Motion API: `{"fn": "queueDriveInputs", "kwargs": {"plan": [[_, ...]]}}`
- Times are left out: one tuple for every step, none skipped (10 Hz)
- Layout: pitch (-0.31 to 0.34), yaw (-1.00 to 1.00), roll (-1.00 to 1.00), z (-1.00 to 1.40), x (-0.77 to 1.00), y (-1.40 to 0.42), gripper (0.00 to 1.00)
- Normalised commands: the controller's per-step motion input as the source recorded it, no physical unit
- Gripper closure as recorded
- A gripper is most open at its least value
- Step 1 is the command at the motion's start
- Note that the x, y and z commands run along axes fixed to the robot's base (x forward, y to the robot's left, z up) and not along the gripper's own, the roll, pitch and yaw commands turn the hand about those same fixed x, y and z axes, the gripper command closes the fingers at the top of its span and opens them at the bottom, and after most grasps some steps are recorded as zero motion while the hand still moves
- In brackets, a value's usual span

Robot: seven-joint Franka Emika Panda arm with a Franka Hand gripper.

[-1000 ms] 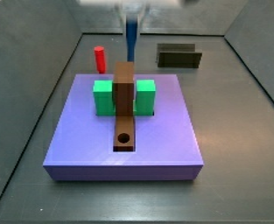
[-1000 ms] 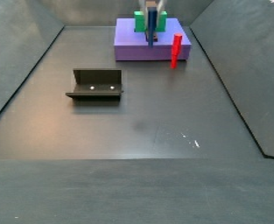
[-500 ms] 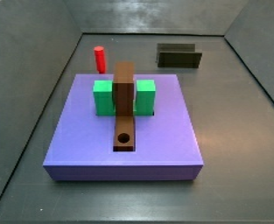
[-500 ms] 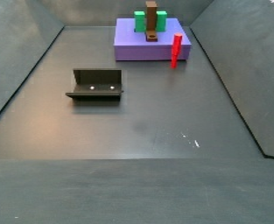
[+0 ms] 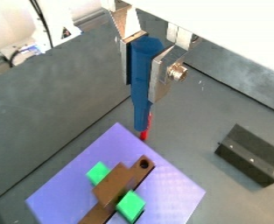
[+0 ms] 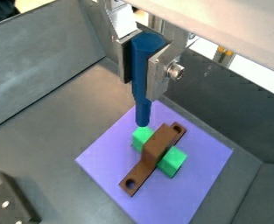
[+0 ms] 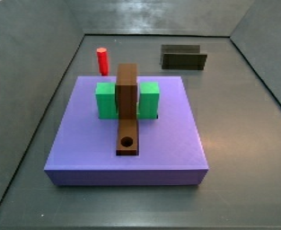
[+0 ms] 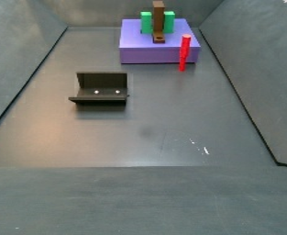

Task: Pick up the blue object. Move up. Move to above the board. Insert the blue object.
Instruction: Move to above the board, then insert the blue object.

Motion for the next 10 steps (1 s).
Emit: {"fn": "queueDriveInputs", "kwargs": {"plan": [[0.12, -0.02, 0.05, 0.07, 0.08, -0.23, 1.0], [-0.043, 0.0, -0.01, -0.12, -0.01, -0.02, 1.0], [-0.026, 0.0, -0.04, -0.07, 0.0, 0.0, 1.0], [-0.05, 0.0, -0.12, -0.11, 0.17, -0.15, 1.0], [-0.027, 0.11, -0.15, -0.34, 0.36, -0.65, 1.0], [0.0, 0.09, -0.09, -0.49, 0.45, -0.83, 1.0], [0.0, 0.06, -0.12, -0.57, 0.39, -0.85, 1.0], [0.0, 0.07, -0.09, -0.61, 0.32, -0.86, 1.0], [-0.003, 0.1, -0.05, -0.57, 0.28, -0.88, 1.0], [-0.011, 0.16, -0.02, -0.52, 0.13, -0.88, 1.0]]}}
